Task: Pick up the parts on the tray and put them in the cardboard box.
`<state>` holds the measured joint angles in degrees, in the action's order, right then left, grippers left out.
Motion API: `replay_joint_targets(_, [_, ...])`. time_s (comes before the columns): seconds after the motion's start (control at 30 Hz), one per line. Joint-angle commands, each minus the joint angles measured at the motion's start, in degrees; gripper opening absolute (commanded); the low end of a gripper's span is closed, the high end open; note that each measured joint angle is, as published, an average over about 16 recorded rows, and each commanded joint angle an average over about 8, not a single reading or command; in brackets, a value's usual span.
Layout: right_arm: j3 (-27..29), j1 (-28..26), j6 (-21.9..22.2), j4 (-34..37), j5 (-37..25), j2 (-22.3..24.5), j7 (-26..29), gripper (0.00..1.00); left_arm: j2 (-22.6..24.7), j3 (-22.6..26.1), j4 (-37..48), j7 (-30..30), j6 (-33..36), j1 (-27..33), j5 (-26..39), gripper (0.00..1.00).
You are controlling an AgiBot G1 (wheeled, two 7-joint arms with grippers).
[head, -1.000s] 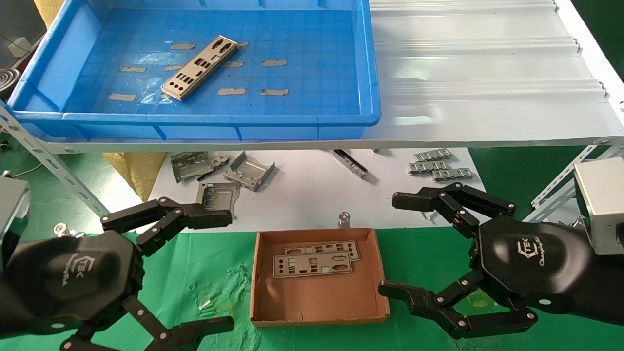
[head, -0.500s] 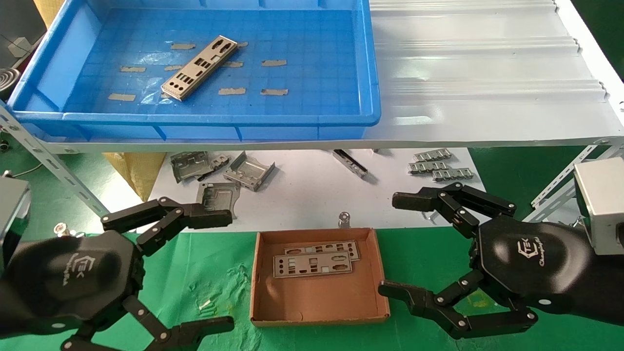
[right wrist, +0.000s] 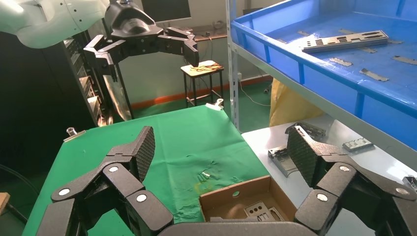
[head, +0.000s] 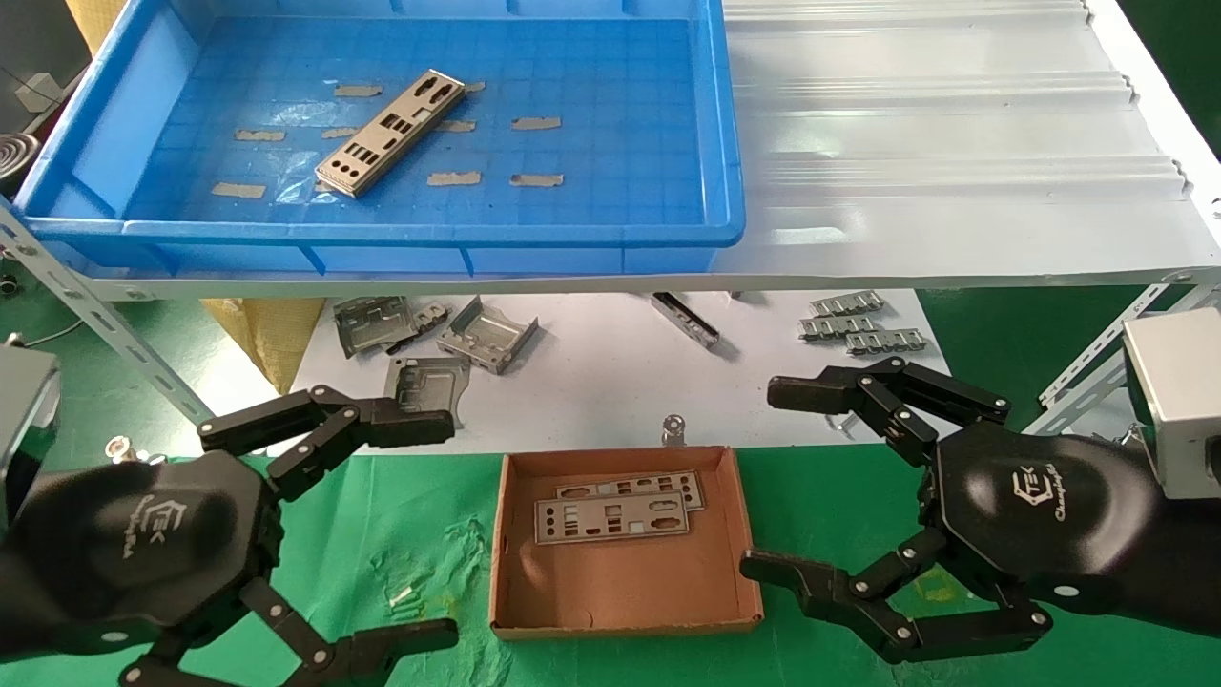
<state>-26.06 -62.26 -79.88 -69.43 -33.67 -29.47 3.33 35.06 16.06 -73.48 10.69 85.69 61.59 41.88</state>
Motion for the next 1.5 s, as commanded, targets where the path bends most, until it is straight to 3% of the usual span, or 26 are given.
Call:
replay_joint_targets(0.03, [0.00,0.00,0.00,0.00,0.00,0.00,0.00,1.00,0.00,0.00,0.00,0.00,0.00,0.00,0.00,1.00])
replay_joint_targets(1.5, [0.00,0.00,0.00,0.00,0.00,0.00,0.00,1.00,0.00,0.00,0.01,0.00,0.00,0.00,0.00,1.00])
